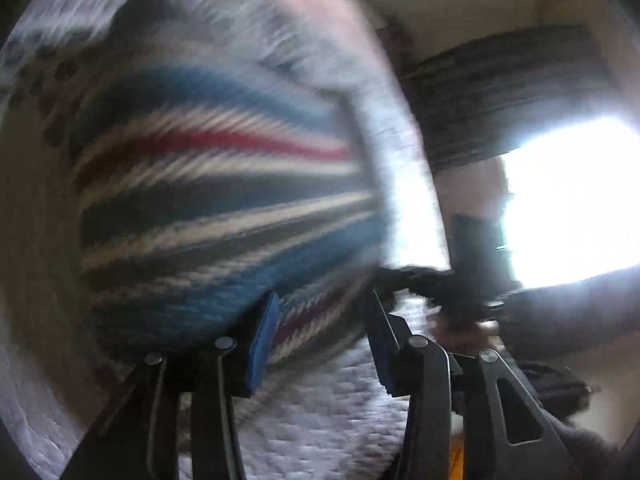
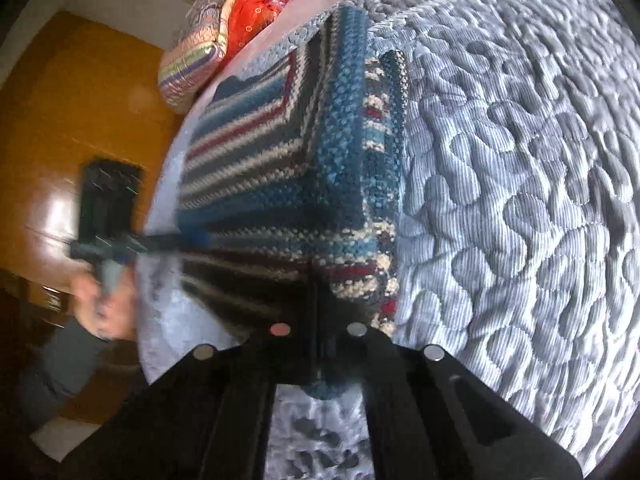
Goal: Fold small clothes
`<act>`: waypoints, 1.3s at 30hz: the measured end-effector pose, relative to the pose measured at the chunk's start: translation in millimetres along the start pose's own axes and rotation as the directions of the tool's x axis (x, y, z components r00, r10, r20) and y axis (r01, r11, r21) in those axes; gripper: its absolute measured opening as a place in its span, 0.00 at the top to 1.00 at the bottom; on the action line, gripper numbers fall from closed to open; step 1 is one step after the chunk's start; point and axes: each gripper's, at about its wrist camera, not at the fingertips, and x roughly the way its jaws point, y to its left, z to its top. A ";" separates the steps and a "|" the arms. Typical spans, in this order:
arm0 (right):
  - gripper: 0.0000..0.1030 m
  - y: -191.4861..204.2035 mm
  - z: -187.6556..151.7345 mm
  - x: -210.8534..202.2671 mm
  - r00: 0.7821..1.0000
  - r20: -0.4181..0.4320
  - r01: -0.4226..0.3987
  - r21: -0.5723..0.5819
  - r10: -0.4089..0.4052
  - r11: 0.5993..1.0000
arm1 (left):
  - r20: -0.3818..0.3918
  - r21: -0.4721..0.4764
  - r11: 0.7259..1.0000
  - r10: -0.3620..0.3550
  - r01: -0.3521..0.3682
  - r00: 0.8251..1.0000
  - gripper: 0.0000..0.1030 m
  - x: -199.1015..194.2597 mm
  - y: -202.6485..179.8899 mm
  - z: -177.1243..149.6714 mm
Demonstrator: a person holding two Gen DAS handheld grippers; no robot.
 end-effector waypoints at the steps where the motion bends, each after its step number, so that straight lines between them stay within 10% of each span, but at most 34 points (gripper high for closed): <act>1: 0.99 5.5 7.8 -7.0 0.999 0.013 -0.030 -0.007 0.030 1.000 | 0.004 0.024 1.000 0.007 -0.008 1.000 0.58 0.2 -4.3 -2.2; 9: 0.94 -6.8 118.4 -14.4 0.983 0.146 -0.131 0.113 0.114 0.985 | 0.036 0.000 0.998 -0.056 0.056 0.998 0.47 -2.5 -0.8 -8.2; 13: 1.00 -43.3 125.2 10.4 0.996 0.089 -0.004 0.164 -0.011 0.986 | 0.077 0.039 0.991 -0.134 0.132 0.988 0.47 -33.2 -13.3 -0.8; 17: 0.93 -24.3 136.1 -15.2 0.980 0.173 -0.125 0.151 0.099 0.981 | 0.230 0.051 0.990 -0.137 0.128 0.963 0.47 -86.5 -8.5 40.2; 21: 0.93 -24.6 155.7 7.9 0.987 0.131 -0.112 0.174 0.089 0.978 | 0.206 -0.030 0.994 -0.100 0.108 0.974 0.47 -84.6 18.3 81.0; 24: 1.00 -43.9 151.9 28.1 0.997 0.072 -0.004 0.197 -0.010 0.980 | 0.122 -0.082 0.996 0.033 -0.023 0.992 0.58 -50.6 43.1 91.3; 29: 0.94 -32.8 121.8 -11.7 0.990 0.131 -0.072 0.205 0.045 0.976 | 0.137 -0.047 0.994 0.108 -0.103 0.985 0.62 -54.1 22.8 92.4; 33: 0.92 2.3 80.3 -27.0 0.983 0.087 -0.170 0.098 0.162 0.981 | 0.145 0.087 0.996 0.001 -0.013 0.989 0.58 -68.9 -15.0 55.9; 39: 1.00 -22.9 52.0 0.1 0.999 0.024 -0.052 0.156 0.049 0.986 | 0.090 0.033 0.988 0.145 -0.148 0.985 0.69 -36.5 6.3 39.9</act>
